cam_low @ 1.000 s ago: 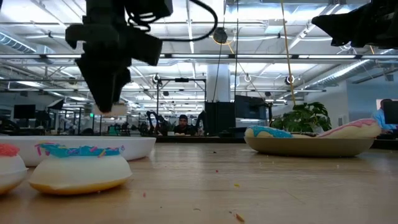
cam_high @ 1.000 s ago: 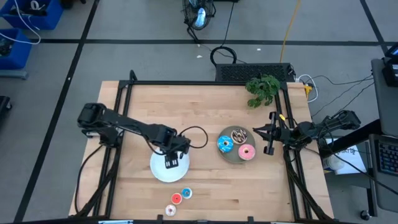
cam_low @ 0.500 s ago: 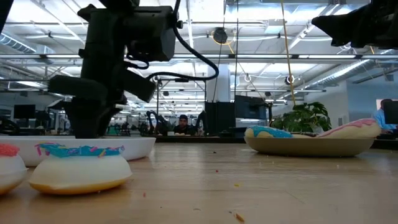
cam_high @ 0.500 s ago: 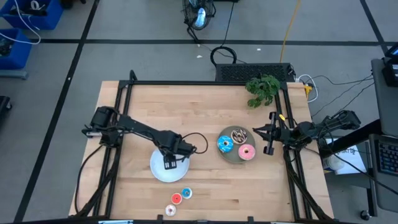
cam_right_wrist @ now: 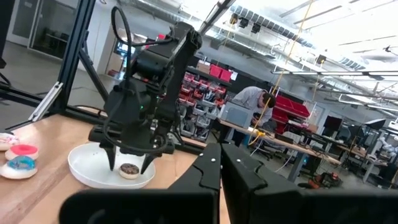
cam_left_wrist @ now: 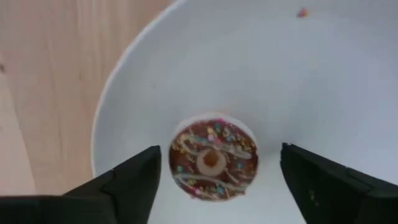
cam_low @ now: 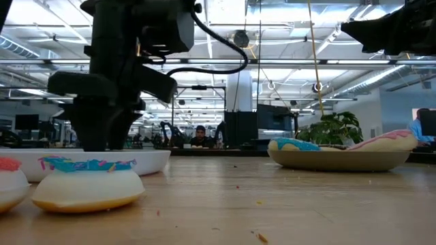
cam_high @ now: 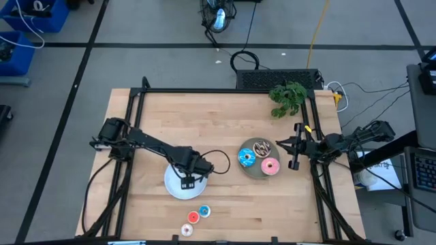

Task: Pick & Place donuts
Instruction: Put the brown donut on the white plate, then put the blue donut on the white plate

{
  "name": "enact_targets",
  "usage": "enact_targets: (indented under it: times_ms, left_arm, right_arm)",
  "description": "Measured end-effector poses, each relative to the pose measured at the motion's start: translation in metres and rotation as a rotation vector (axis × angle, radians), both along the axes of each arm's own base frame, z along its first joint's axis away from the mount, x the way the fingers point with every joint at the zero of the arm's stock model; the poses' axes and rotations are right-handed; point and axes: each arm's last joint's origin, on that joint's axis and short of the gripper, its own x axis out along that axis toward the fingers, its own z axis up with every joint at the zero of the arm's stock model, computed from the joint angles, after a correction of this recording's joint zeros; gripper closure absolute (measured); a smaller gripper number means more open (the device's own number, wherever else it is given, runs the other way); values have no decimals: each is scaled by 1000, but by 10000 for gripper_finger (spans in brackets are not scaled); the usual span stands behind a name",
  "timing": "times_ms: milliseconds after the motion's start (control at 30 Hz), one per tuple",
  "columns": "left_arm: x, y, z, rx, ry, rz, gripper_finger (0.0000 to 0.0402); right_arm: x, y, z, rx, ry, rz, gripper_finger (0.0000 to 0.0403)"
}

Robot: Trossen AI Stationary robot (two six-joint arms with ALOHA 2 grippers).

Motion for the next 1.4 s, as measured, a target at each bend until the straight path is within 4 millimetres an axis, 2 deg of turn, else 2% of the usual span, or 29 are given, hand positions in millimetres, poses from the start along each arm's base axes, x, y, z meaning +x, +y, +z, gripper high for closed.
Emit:
enact_targets:
  times_ms: [167,333,567,667,767,967,1067,1233,1400]
  left_arm:
    - [-3,1,2,29,32,2,56]
    - [2,-8,20,55,33,-2,55]
    - [24,-46,66,88,-200,-102,56]
    - [30,-60,85,86,-301,-56,66]
    - [30,-70,95,32,-330,31,90]
    - [12,-118,101,-51,-353,-115,142]
    - [1,-138,101,-76,-363,-112,161]
    - [-17,-161,101,-91,-361,-16,188]
    - [-28,-172,99,-35,-415,36,212]
  right_arm:
    - [0,0,0,0,0,0,403]
    - [0,0,0,0,1,0,403]
    - [0,0,0,0,0,0,403]
    - [0,0,0,1,-3,0,403]
    - [0,0,0,1,-4,0,403]
    - [0,0,0,1,-4,0,403]
    - [0,0,1,-2,-5,-1,403]
    - [0,0,1,0,-8,0,403]
    - [0,0,1,2,-12,0,403]
